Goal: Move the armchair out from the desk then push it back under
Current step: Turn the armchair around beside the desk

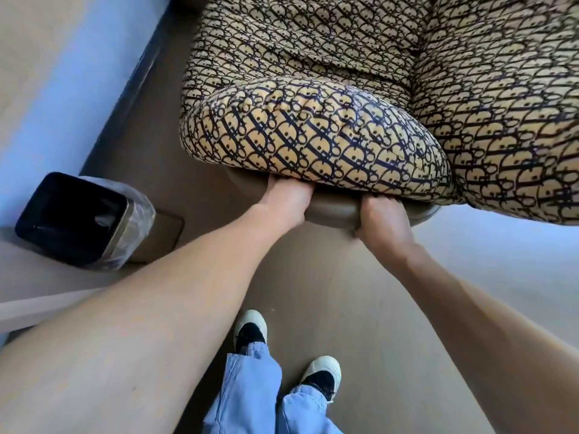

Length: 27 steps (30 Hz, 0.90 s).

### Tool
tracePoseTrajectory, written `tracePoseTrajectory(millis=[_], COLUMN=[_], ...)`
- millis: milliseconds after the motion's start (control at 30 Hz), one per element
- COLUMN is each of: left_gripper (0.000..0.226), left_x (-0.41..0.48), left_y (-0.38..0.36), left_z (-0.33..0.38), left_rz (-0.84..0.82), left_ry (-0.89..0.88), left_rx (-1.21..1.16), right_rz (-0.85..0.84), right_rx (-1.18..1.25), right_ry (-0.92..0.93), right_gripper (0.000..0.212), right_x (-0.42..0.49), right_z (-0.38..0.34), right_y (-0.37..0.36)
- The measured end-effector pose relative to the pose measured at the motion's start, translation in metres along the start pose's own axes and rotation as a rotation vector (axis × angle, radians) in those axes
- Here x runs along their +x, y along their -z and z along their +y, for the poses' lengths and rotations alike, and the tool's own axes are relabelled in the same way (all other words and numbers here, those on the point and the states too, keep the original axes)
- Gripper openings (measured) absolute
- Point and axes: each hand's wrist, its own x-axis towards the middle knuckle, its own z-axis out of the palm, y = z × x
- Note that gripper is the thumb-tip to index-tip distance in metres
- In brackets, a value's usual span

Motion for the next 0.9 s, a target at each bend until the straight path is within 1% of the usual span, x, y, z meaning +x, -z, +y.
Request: tracePoseTrajectory(millis=[33,133,267,333,467,600,767,900], left_gripper=[0.034,0.027,0.016,0.019,0.021,0.01,0.024,0.037], left_x=[-0.001,-0.005,-0.007,-0.011,-0.022,-0.035,-0.042,-0.043], left_y=[-0.001,-0.002,-0.004,-0.004,-0.008,-0.014,-0.017,-0.013], left_z=[0.0,-0.001,-0.006,-0.007,-0.007,-0.009,-0.019,-0.029], left_rz=[0.014,0.037,0.037,0.036,0.009,-0.041,-0.093,-0.118], left_ry=[-0.008,-0.011,-0.006,0.002,-0.005,0.005,0.008,0.013], left_rx=[-0.009,-0.051,-0.084,-0.064,-0.078,-0.095,-0.079,-0.031], right_rz=[0.005,0.009,-0.008,-0.021,-0.065,-0.122,-0.134,-0.139], right_rx=[0.003,-0.015,-0.031,-0.031,-0.03,-0.027,-0.014,0.004], right_ry=[0.003,0.032,0.056,0.052,0.035,0.029,0.02,-0.006], right_gripper=[0.021,0.011,0.013,0.011,0.017,0.023,0.022,0.014], right_x=[-0.001,-0.004,-0.006,-0.009,-0.021,-0.036,-0.041,-0.04], right_z=[-0.001,-0.002,-0.006,-0.01,-0.018,-0.028,-0.039,-0.048], right_y=[0.001,0.005,0.01,0.01,0.012,0.012,0.005,0.003])
